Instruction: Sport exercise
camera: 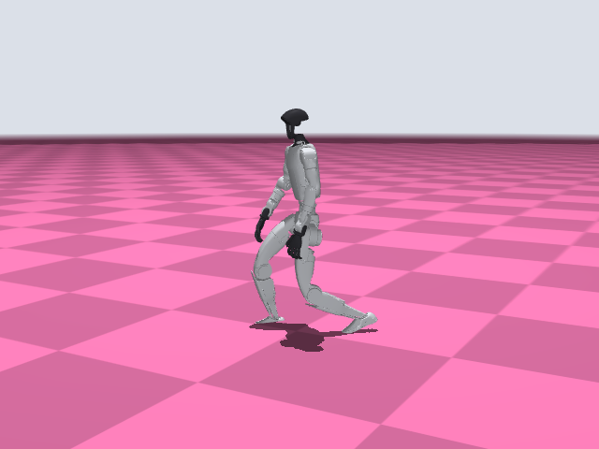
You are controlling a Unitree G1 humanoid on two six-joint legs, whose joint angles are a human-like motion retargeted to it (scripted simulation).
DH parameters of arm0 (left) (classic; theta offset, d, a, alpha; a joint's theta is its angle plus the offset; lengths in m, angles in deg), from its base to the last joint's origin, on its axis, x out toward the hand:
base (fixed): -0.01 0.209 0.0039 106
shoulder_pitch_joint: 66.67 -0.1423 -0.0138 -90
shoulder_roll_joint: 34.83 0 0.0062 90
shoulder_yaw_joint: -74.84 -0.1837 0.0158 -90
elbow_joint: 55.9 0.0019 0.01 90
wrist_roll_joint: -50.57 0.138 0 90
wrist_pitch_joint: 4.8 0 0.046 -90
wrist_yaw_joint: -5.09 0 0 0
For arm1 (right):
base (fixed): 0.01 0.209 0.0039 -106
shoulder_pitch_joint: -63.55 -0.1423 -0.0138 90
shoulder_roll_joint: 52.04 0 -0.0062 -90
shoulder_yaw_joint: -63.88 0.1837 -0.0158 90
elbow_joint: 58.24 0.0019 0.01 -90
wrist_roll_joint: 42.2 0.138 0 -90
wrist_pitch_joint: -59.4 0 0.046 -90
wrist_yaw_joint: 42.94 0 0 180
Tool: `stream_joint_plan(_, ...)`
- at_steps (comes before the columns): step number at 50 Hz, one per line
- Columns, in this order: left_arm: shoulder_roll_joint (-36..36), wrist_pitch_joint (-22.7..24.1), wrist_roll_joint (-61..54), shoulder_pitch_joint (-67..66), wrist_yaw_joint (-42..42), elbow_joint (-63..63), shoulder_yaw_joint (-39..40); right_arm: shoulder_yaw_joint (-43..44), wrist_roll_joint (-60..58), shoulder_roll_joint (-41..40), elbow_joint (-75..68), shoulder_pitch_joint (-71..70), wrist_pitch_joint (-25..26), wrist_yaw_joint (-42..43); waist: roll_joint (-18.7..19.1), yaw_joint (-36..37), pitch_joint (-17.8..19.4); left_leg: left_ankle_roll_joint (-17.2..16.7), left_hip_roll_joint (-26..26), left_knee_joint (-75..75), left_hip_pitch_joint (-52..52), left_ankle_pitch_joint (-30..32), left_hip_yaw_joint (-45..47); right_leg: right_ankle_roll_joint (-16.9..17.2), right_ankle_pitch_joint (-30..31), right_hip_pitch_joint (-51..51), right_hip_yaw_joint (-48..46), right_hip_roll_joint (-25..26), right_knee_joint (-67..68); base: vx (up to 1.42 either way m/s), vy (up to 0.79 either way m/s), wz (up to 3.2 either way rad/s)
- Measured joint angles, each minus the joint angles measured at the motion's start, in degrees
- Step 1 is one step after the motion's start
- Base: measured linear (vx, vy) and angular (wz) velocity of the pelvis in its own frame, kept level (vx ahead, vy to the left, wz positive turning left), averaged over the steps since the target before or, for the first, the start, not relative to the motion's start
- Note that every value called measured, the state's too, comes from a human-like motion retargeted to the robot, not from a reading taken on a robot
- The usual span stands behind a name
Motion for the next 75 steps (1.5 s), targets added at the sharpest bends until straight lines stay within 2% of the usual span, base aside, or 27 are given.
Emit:
stream_joint_plan(3, -0.34, 0.62, 2.50, 2.12, 0.71, -2.16, -1.54, 0.47, -1.52, -1.37, -1.74, 0.86, 0.82, 0.07, -2.79, 0.30, 0.49, 2.70, -4.18, -5.54, 0.98, -3.98, 0.65, 1.21, 3.77, -0.42, -0.75, -5.41, -1.19, -0.49, 0.18, -0.06)
stream_joint_plan(5, -1.03, 0.95, 3.73, 3.73, 0.96, -3.41, -2.32, 0.35, -2.42, -2.23, -2.33, 0.64, 1.34, -0.27, -4.69, 1.09, 0.36, 4.43, -6.65, -9.20, 0.39, -4.81, 1.96, -0.22, 8.36, -1.08, -4.45, -10.96, -2.69, -0.55, 0.18, -0.37)
stream_joint_plan(8, -2.28, 1.15, 4.41, 5.55, 1.06, -4.84, -3.26, -0.82, -3.56, -3.33, -2.34, -0.43, 1.67, -1.17, -6.25, 2.21, -0.76, 6.08, -8.84, -13.09, -2.65, -4.26, 2.98, -0.51, 10.22, -1.60, -7.08, -14.19, -7.77, -0.56, 0.17, -0.44)
stream_joint_plan(10, -2.93, 1.10, 4.38, 6.16, 1.01, -5.39, -3.63, -2.22, -4.19, -3.87, -2.04, -1.41, 1.51, -1.80, -6.77, 2.86, -1.54, 6.59, -9.66, -14.59, -5.09, -3.43, 3.54, -1.06, 8.09, -1.36, -9.02, -15.32, -9.48, -0.54, 0.15, -0.51)
stream_joint_plan(13, -3.44, 0.92, 4.11, 6.07, 0.94, -5.47, -4.15, -4.98, -5.16, -4.22, -1.28, -3.06, 0.88, -2.56, -6.98, 3.81, -1.71, 6.51, -10.07, -14.77, -7.86, -2.18, 4.96, -3.56, 0.69, -0.27, -12.29, -16.97, -4.56, -0.49, 0.15, -0.51)
stream_joint_plan(18, -4.39, 0.06, 4.01, 4.76, 0.78, -4.78, -4.38, -9.21, -6.53, -4.15, 0.81, -6.27, -0.27, -3.59, -8.25, 4.73, -1.91, 6.24, -11.19, -14.91, -11.55, -0.07, 8.33, -8.47, -10.25, 5.20, -16.15, -20.16, 9.19, -0.43, 0.17, -0.47)
stream_joint_plan(22, -5.23, -0.62, 4.60, 3.62, 1.21, -3.99, -3.39, -11.32, -6.55, -4.28, 3.02, -8.95, -1.11, -4.11, -12.14, 4.66, -2.91, 6.71, -15.13, -20.21, -13.43, 4.01, 11.82, -10.79, -17.26, 11.36, -16.14, -23.46, 17.76, -0.39, 0.17, -0.45)
stream_joint_plan(26, -5.43, -0.76, 5.35, 2.15, 1.54, -2.42, -2.41, -11.69, -5.14, -5.39, 4.36, -10.03, -1.51, -3.65, -16.15, 5.12, -4.98, 7.20, -18.68, -25.38, -16.61, 8.70, 15.57, -10.27, -20.15, 17.63, -14.92, -24.71, 21.86, -0.38, 0.15, -0.48)
stream_joint_plan(31, -4.80, -0.49, 5.85, 0.91, 1.72, -0.08, -0.87, -10.96, -2.24, -7.03, 5.17, -10.73, -1.96, -2.06, -19.91, 5.90, -7.71, 7.41, -21.27, -31.79, -20.94, 14.74, 20.56, -6.89, -21.04, 24.08, -13.63, -23.02, 17.38, -0.38, 0.11, -0.56)
stream_joint_plan(35, -3.92, -0.20, 5.44, 0.90, 1.89, 1.43, 0.06, -10.01, 0.18, -7.51, 6.36, -11.40, -2.63, -0.48, -20.18, 6.30, -9.26, 6.91, -20.54, -35.15, -24.82, 18.30, 24.18, -6.32, -24.07, 26.56, -13.06, -19.42, 7.90, -0.38, 0.08, -0.71)
stream_joint_plan(42, -1.68, 0.59, 3.78, 2.24, 2.80, 2.04, 0.66, -8.92, 2.10, -6.04, 9.35, -12.45, -4.17, 1.80, -12.76, 6.67, -11.88, 4.43, -10.95, -33.18, -35.90, 20.74, 25.49, -12.15, -26.69, 22.36, -12.67, -9.19, -8.23, -0.40, 0.04, -0.97)
stream_joint_plan(45, -0.65, 0.84, 3.69, 2.41, 3.30, 1.88, 0.53, -8.84, 2.03, -5.33, 9.72, -11.53, -4.55, 2.47, -11.03, 5.91, -11.61, 2.71, -10.63, -31.27, -40.11, 19.80, 22.05, -13.09, -26.69, 19.78, -11.56, -8.04, -8.61, -0.36, -0.02, -0.83)
stream_joint_plan(48, -0.03, 0.82, 3.90, 3.36, 3.39, 2.03, 0.49, -8.35, 1.82, -4.28, 8.73, -10.44, -4.60, 2.67, -9.33, 5.11, -11.78, 2.31, -9.41, -31.44, -41.94, 19.18, 21.22, -13.62, -25.56, 17.24, -10.22, -6.42, -9.22, -0.29, -0.03, -0.68)
stream_joint_plan(50, 0.51, 0.69, 4.09, 3.25, 3.54, 2.21, 0.32, -8.11, 1.64, -3.90, 7.34, -8.66, -4.33, 2.76, -9.24, 3.86, -11.36, 2.44, -9.40, -28.67, -43.30, 18.21, 21.25, -13.22, -25.65, 15.75, -9.64, -7.23, -7.31, -0.28, -0.05, -0.48)
stream_joint_plan(57, 0.13, -0.75, 4.21, 3.95, 3.10, 3.84, 1.10, -5.95, 0.33, -3.35, -2.60, -2.91, -2.87, 1.86, -8.61, 3.02, -9.74, 3.53, -6.56, -18.34, -42.51, 13.03, 18.82, -11.98, -23.16, 15.47, -6.61, -5.46, -7.73, -0.19, -0.07, -0.62)
stream_joint_plan(64, -1.05, -2.11, 3.84, 3.64, 2.15, 5.17, 1.94, -3.47, -1.87, -2.97, -13.17, 2.65, -1.18, 0.17, -7.92, 3.85, -7.87, 4.06, -3.28, -9.40, -36.05, 8.57, 14.24, -10.93, -21.09, 19.10, -3.76, -2.43, -10.73, -0.09, -0.08, -0.72)
stream_joint_plan(73, -1.27, -2.16, 4.71, 1.54, 0.55, 5.97, 1.77, -0.65, -1.94, -2.34, -17.88, 7.89, -0.17, -1.16, -6.28, 3.17, -8.69, 1.60, -2.20, -12.41, -26.12, 7.87, 9.45, -9.75, -18.87, 21.21, -1.82, -0.19, -13.17, -0.04, -0.04, -0.56)
stream_joint_plan(75, -1.50, -2.00, 5.22, 1.48, -0.08, 5.71, 1.51, -0.28, -1.56, -2.17, -17.68, 7.87, -0.17, -1.35, -6.35, 2.90, -9.72, 1.27, -2.90, -17.12, -23.60, 8.58, 9.26, -9.23, -17.81, 22.05, -1.45, -0.53, -16.00, -0.01, 0.00, -0.34)
